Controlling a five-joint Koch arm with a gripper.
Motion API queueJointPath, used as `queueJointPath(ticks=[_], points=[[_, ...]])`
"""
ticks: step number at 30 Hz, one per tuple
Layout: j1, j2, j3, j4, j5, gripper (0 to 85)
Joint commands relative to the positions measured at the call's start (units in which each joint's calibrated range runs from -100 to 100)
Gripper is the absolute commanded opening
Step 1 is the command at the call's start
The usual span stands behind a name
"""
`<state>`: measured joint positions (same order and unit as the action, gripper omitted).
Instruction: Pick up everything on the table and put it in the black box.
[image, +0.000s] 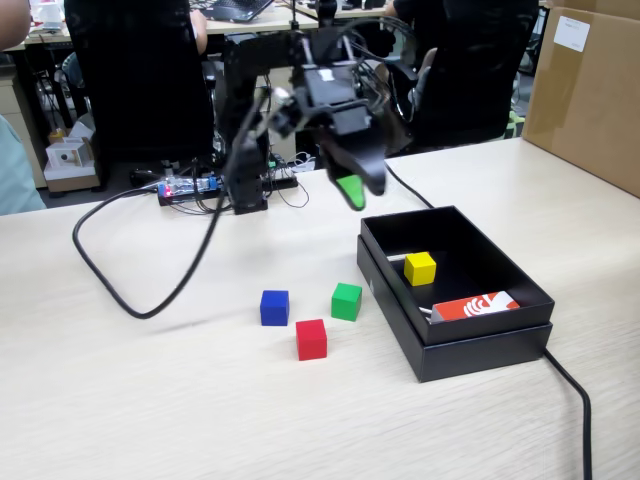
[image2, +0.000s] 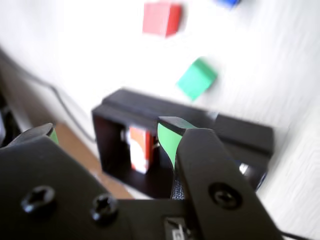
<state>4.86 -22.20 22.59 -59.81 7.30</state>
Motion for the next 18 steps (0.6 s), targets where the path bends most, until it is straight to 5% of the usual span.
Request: queueJointPath(ticks=[1, 18], points=[[-3.37, -3.79, -0.74, -2.6, -1.42, 45.5], [-8.94, 14.11, -13.07, -2.69, -1.03, 46.7]])
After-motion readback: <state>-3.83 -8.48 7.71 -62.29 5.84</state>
